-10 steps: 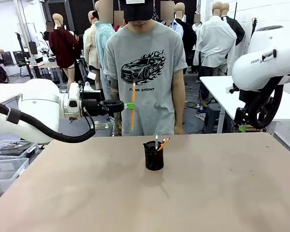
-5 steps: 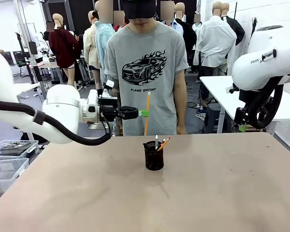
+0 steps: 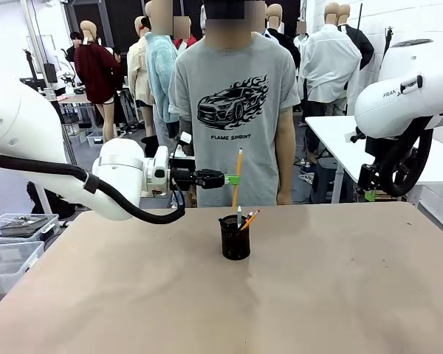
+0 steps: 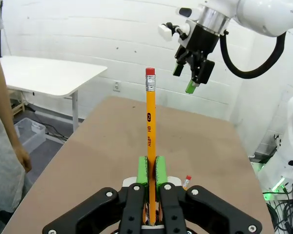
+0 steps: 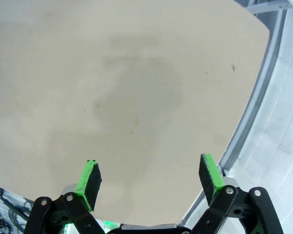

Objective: Place the pens into the pen holder.
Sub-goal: Pick up a writing instrument from the table and place it into the Pen holder.

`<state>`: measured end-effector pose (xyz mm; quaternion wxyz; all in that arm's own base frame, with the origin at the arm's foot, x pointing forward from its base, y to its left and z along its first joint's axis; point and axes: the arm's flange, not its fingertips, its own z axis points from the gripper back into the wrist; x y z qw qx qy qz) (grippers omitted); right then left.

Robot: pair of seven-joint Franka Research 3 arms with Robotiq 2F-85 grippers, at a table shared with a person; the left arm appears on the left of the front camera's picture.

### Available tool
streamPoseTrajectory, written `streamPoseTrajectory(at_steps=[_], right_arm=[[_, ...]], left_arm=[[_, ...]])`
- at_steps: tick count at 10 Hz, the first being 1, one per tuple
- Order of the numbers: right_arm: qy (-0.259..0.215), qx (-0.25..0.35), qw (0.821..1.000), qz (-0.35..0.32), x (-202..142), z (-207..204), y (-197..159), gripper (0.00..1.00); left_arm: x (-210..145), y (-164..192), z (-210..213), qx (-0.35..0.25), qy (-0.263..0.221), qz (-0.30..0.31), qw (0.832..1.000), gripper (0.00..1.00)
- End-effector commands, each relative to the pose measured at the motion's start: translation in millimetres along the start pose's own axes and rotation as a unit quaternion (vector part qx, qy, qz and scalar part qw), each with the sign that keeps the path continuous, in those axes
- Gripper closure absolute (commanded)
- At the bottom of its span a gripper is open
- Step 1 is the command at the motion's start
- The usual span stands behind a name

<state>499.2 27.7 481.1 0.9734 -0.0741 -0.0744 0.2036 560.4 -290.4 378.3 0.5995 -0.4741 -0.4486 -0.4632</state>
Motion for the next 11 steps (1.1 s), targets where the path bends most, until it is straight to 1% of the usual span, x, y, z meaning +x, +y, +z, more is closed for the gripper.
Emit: streamPoseTrajectory(at_steps=[1, 6, 11], right_arm=[[0.003, -0.005, 1.000, 0.000, 0, -1, -1, 0.00], [0.003, -0.005, 1.000, 0.000, 0, -1, -1, 0.00], [0.003, -0.005, 1.000, 0.000, 0, -1, -1, 0.00]], left_arm=[[-6, 4, -8, -0.010, 0.005, -0.016, 1.000, 1.00], [-37, 13, -14, -0.015, 0.020, -0.002, 1.000, 1.00], [-48, 11, -11, -0.014, 0.025, 0.002, 1.000, 1.00]])
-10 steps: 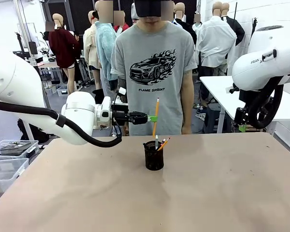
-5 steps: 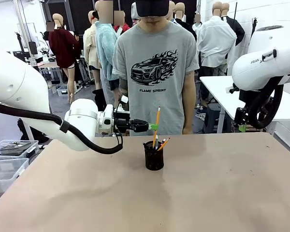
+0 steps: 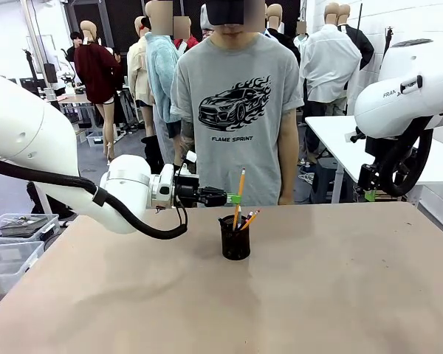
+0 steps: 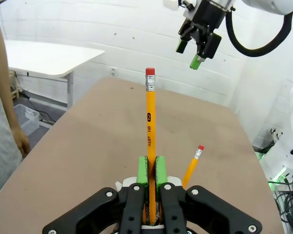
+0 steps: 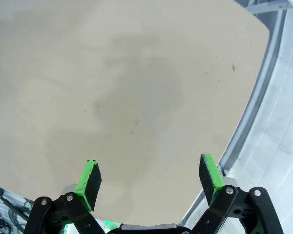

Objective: Place the pens into the pen holder.
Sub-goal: Pick up a writing instrument from the table and place it into the Pen holder.

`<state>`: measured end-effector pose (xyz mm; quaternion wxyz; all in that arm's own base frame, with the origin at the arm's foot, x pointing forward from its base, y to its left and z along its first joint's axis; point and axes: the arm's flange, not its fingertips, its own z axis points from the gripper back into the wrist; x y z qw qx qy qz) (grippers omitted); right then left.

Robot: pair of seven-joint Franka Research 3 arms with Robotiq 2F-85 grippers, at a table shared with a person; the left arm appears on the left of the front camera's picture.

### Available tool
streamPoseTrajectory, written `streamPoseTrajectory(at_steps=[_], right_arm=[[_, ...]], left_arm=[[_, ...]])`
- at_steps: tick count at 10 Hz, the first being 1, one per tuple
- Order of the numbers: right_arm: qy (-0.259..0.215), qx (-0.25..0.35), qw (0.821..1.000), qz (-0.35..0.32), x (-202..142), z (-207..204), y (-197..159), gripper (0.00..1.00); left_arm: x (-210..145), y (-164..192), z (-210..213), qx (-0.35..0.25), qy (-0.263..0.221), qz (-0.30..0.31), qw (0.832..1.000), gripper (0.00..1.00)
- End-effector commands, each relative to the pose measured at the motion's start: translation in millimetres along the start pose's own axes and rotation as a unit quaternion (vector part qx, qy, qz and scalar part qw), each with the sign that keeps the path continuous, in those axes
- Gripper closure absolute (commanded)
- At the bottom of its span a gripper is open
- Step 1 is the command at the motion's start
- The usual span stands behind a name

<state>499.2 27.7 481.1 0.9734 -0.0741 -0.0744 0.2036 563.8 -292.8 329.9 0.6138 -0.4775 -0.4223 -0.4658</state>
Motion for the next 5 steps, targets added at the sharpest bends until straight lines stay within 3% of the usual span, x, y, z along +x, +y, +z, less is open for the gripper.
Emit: streamPoseTrajectory(at_steps=[1, 2, 5], right_arm=[[0.003, -0.005, 1.000, 0.000, -0.5, -0.9, -0.6, 0.00], [0.003, -0.005, 1.000, 0.000, -0.5, -0.9, -0.6, 0.00], [0.003, -0.005, 1.000, 0.000, -0.5, -0.9, -0.6, 0.00]], left_arm=[[-3.2, -0.3, -2.0, -0.009, 0.008, -0.016, 1.000, 1.00], [-3.3, -1.2, -2.3, -0.011, 0.012, -0.019, 1.000, 0.93], [-4.6, -4.0, -3.2, -0.014, 0.013, -0.025, 0.999, 0.47]])
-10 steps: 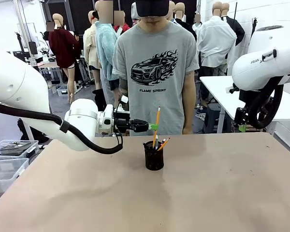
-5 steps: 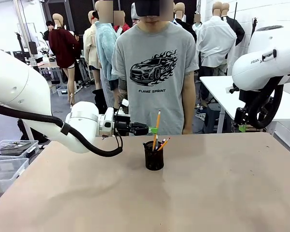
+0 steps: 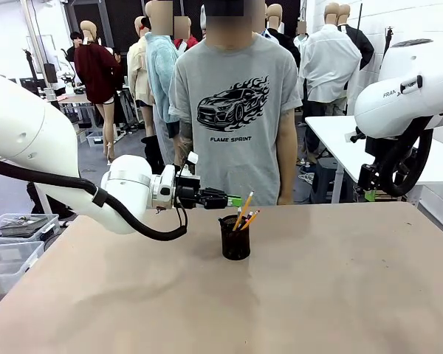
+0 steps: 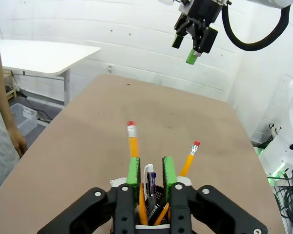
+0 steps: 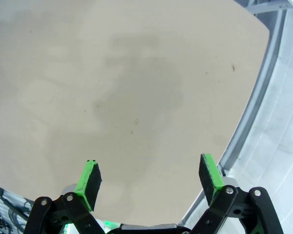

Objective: Place the pens into the pen holder.
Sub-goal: Pick up a writing instrument from the table and place it into the Pen holder.

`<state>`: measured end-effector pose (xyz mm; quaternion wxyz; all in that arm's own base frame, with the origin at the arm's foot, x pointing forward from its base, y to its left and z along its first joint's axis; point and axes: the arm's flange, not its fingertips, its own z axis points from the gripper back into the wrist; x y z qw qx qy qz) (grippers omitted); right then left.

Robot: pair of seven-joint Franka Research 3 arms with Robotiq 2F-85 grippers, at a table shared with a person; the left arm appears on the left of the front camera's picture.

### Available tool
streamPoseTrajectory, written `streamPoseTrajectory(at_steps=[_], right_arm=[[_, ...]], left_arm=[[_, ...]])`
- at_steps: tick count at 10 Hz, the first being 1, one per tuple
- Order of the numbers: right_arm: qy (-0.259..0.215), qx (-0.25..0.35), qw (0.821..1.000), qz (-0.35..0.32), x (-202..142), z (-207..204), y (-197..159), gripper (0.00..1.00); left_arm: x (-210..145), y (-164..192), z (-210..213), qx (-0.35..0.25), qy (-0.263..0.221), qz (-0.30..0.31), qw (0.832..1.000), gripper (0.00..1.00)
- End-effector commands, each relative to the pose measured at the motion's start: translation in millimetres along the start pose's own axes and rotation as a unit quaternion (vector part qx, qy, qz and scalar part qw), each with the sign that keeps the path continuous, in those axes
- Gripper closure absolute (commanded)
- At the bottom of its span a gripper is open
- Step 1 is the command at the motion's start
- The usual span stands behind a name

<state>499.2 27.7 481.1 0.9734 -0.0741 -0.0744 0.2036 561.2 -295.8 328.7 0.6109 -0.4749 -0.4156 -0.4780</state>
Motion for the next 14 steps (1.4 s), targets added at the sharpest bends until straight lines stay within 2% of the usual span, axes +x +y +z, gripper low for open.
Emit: streamPoseTrajectory(at_steps=[1, 4, 6, 7, 9, 10, 11, 12, 14], right_arm=[[0.003, -0.005, 1.000, 0.000, 0, -1, -1, 0.00], [0.003, -0.005, 1.000, 0.000, 0, -1, -1, 0.00], [0.003, -0.005, 1.000, 0.000, 0, -1, -1, 0.00], [0.003, -0.005, 1.000, 0.000, 0, -1, -1, 0.00], [0.003, -0.005, 1.000, 0.000, 0, -1, -1, 0.00], [0.003, -0.005, 1.000, 0.000, 0, -1, -1, 0.00], [0.003, -0.005, 1.000, 0.000, 0, -1, -1, 0.00], [0.003, -0.005, 1.000, 0.000, 0, -1, -1, 0.00], [0.003, -0.005, 1.000, 0.000, 0, -1, -1, 0.00]], left_arm=[[-4, -2, 0, -0.007, 0.004, -0.020, 1.000, 0.47], [4, -5, 9, 0.002, -0.009, -0.026, 1.000, 0.47], [27, -13, 27, 0.032, -0.015, -0.042, 0.999, 0.47], [47, -20, 46, 0.049, 0.007, -0.048, 0.998, 0.47], [93, -39, 91, 0.098, 0.090, -0.038, 0.990, 0.47], [113, -52, 112, 0.139, 0.137, -0.041, 0.980, 0.47], [124, -59, 126, 0.163, 0.165, -0.036, 0.972, 0.47], [131, -66, 137, 0.187, 0.194, -0.012, 0.963, 0.47], [139, -79, 159, 0.239, 0.279, 0.057, 0.928, 0.47]])
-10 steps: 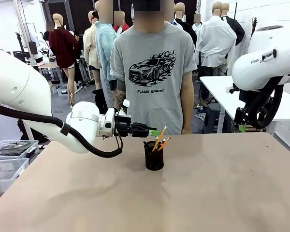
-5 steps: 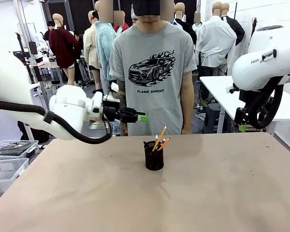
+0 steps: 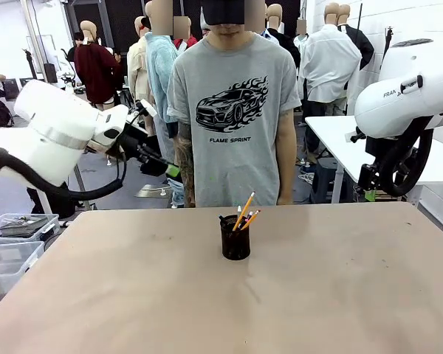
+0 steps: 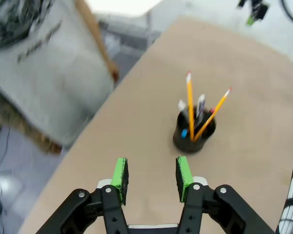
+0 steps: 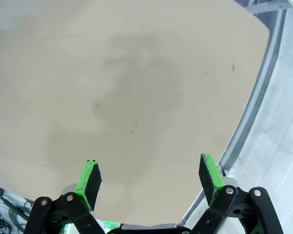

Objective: Place the pens into the pen holder.
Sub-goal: Pick up a writing instrument from the table and place it into the Pen holder.

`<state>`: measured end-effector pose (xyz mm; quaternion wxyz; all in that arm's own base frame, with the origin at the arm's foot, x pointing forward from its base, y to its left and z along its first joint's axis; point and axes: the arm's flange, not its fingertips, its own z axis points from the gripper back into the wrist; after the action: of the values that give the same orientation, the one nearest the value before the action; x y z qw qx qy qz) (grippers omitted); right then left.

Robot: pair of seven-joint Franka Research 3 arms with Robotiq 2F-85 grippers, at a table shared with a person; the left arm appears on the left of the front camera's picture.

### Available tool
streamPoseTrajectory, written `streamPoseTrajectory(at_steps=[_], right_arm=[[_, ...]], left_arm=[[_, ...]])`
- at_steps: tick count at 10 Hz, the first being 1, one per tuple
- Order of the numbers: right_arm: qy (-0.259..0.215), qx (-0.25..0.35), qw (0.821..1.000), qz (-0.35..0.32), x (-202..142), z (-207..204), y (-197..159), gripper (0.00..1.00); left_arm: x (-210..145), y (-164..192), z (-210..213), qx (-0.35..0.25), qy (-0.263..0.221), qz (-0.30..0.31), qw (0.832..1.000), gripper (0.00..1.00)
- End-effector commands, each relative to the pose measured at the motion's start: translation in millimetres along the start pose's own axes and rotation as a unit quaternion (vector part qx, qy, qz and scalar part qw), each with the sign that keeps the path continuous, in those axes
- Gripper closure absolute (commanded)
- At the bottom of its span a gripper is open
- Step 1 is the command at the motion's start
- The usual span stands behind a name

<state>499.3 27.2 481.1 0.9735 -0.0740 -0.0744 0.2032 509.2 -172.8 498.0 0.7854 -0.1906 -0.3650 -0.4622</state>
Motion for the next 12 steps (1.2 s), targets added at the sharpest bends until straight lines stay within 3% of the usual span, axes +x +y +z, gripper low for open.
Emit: streamPoseTrajectory(at_steps=[1, 2, 3, 4, 7, 9, 10, 12], right_arm=[[0.003, -0.006, 1.000, 0.000, 0, -1, 0, 0.00], [0.003, -0.006, 1.000, 0.000, 0, -1, 0, 0.00], [0.003, -0.006, 1.000, 0.000, 0, -1, 0, 0.00], [0.003, -0.006, 1.000, 0.000, 0, -1, 0, 0.00], [0.003, -0.006, 1.000, 0.000, 0, -1, 0, 0.00], [0.003, -0.006, 1.000, 0.000, 0, -1, 0, 0.00], [0.003, -0.006, 1.000, 0.000, 0, -1, 0, 0.00], [0.003, -0.006, 1.000, 0.000, 0, -1, 0, 0.00]], left_arm=[[5, -7, 19, 0.013, 0.109, 0.062, 0.992, 0.42], [4, -9, 27, 0.031, 0.135, 0.068, 0.988, 0.30], [1, -10, 33, 0.044, 0.167, 0.074, 0.982, 0.10], [-4, -14, 40, 0.057, 0.216, 0.099, 0.970, 0.00], [-30, -24, 48, 0.101, 0.293, 0.161, 0.937, 0.00], [-49, -26, 50, 0.108, 0.301, 0.211, 0.924, 0.00], [-35, -19, 48, 0.101, 0.291, 0.162, 0.937, 0.00], [-35, -19, 48, 0.101, 0.291, 0.162, 0.937, 0.00]])
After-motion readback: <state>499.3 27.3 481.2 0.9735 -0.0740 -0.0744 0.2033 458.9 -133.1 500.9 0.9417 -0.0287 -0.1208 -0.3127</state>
